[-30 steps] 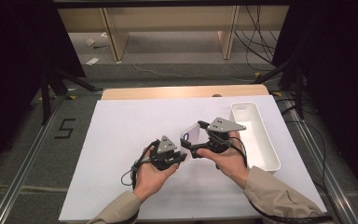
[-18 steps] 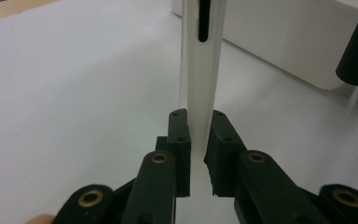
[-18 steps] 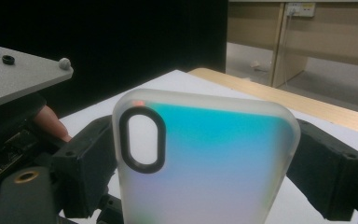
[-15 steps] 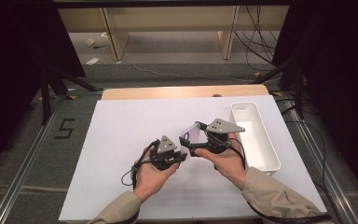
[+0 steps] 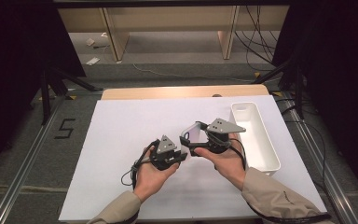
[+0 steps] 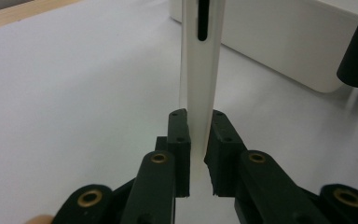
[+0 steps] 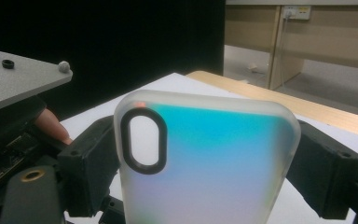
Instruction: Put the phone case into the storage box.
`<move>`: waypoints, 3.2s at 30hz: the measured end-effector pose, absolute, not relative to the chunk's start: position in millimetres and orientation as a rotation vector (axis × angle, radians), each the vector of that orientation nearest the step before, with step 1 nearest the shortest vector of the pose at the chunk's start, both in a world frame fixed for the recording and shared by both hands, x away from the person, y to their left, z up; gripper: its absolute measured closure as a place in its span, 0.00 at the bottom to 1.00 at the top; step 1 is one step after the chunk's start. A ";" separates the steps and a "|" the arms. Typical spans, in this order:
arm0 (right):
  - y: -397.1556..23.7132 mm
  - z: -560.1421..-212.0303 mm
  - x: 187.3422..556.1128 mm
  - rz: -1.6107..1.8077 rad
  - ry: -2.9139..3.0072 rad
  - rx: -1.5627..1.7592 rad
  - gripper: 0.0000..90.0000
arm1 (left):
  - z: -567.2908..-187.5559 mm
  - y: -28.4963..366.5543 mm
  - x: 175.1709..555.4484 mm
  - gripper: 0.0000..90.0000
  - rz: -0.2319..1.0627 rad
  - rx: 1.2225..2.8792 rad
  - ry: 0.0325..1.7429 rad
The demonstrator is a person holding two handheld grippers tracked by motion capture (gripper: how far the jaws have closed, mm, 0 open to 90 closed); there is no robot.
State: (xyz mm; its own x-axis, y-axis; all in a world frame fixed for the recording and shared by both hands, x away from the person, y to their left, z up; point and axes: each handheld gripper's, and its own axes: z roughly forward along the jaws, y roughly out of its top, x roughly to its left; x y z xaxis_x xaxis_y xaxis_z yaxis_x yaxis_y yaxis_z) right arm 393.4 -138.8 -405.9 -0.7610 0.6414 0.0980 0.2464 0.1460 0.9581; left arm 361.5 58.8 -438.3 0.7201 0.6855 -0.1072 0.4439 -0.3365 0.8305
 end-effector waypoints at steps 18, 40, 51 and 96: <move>-142.8 -401.8 394.3 1.634 2.069 0.854 0.20 | -436.0 59.8 362.4 0.60 0.371 1.971 0.784; -147.7 -400.5 395.7 1.630 2.061 0.865 0.20 | -436.0 66.0 357.0 0.00 0.416 2.043 0.694; -156.1 -395.1 395.5 1.633 2.040 0.876 0.20 | -435.7 94.3 349.9 0.00 0.427 2.038 0.677; -195.9 -374.4 407.1 1.603 1.936 0.949 0.20 | -440.2 162.4 327.5 0.00 0.522 1.976 0.827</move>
